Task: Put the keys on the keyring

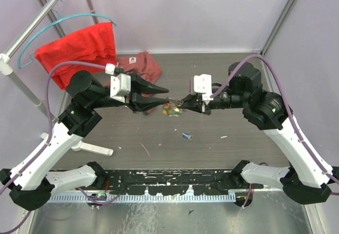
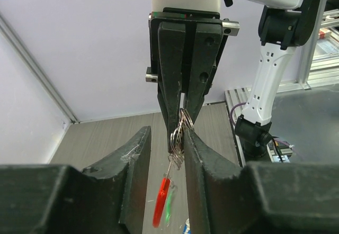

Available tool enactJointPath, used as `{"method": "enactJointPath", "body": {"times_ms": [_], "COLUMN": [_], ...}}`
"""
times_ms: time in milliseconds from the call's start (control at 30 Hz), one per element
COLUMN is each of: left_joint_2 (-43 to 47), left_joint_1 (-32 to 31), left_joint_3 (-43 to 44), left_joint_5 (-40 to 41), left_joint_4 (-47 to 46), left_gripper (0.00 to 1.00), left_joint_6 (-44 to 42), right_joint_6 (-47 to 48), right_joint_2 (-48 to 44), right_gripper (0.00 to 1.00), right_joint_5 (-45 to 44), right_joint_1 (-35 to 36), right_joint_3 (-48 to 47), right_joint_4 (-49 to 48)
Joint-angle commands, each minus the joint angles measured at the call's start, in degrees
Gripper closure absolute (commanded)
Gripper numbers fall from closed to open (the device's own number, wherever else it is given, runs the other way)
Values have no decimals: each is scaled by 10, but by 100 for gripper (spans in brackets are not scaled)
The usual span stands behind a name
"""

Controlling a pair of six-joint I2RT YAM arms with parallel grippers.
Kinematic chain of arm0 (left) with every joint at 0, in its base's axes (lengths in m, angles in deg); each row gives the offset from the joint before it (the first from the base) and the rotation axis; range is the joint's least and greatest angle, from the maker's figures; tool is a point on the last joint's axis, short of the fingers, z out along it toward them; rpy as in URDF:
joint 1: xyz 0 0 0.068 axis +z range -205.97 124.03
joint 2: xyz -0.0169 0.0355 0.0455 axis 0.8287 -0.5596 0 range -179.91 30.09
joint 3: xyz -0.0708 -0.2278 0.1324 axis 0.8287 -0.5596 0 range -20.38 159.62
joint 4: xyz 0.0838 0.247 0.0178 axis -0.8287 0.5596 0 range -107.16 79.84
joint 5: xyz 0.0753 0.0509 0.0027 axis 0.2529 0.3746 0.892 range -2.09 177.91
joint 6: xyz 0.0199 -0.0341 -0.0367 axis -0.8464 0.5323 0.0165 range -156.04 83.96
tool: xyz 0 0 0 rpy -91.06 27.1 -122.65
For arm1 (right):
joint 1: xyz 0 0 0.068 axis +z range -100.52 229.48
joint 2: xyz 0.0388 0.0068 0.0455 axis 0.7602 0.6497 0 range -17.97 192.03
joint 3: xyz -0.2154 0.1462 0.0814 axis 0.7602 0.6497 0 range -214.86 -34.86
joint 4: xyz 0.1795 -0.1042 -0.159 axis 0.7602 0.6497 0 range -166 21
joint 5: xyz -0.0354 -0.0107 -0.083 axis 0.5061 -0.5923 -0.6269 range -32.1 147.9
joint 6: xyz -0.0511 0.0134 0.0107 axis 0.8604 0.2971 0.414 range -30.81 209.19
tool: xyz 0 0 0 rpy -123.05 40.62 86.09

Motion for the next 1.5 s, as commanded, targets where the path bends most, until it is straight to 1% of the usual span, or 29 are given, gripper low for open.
{"method": "enactJointPath", "body": {"times_ms": [0,100,167,267,433,500,700,733,800,833,867,900,933,1000,1067,1167,1233,1333,1467], "left_joint_2": [-3,-7,-8,-10,-12,-14,-20,-20,-22,-22,-23,-23,-24,-24,-19,-7,3,19,30], "left_joint_1": [-1,-1,-1,-2,-2,-1,-2,-2,-2,-2,-2,-2,-2,-2,-2,-2,-2,-1,-2], "left_joint_3": [25,26,26,26,27,27,30,31,34,35,37,38,39,45,44,34,22,0,-29], "left_joint_5": [-19,-20,-22,-25,-34,-34,-37,-37,-37,-37,-33,-29,-25,-6,22,80,110,157,198], "left_joint_4": [0,0,0,5,10,13,18,20,24,26,29,33,37,50,53,45,30,-6,-71], "left_gripper": [64,67,67,65,64,66,74,77,85,91,99,100,100,100,100,100,100,100,100], "left_joint_6": [8,8,8,7,7,6,5,4,2,0,-1,-2,-3,-4,-3,5,12,30,63], "right_joint_6": [6,7,8,8,9,9,9,9,9,8,8,8,7,7,6,-4,-16,-37,-67], "right_joint_2": [-11,-10,-11,-11,-10,-10,-10,-10,-11,-12,-13,-13,-15,-19,-28,-54,-75,-105,-120], "right_gripper": [99,99,99,99,99,99,98,98,97,96,95,93,90,78,67,55,52,51,48], "right_joint_5": [16,17,19,19,18,18,20,20,20,19,19,19,18,11,-14,-54,-76,-105,-144], "right_joint_1": [0,0,0,0,0,0,0,0,0,0,0,0,0,0,0,0,0,0,0], "right_joint_3": [-20,-19,-20,-20,-21,-21,-20,-20,-19,-19,-18,-17,-16,-13,-3,27,50,84,124], "right_joint_4": [-24,-23,-25,-26,-27,-27,-30,-31,-32,-34,-35,-38,-41,-46,-59,-99,-134,-195,-269]}}
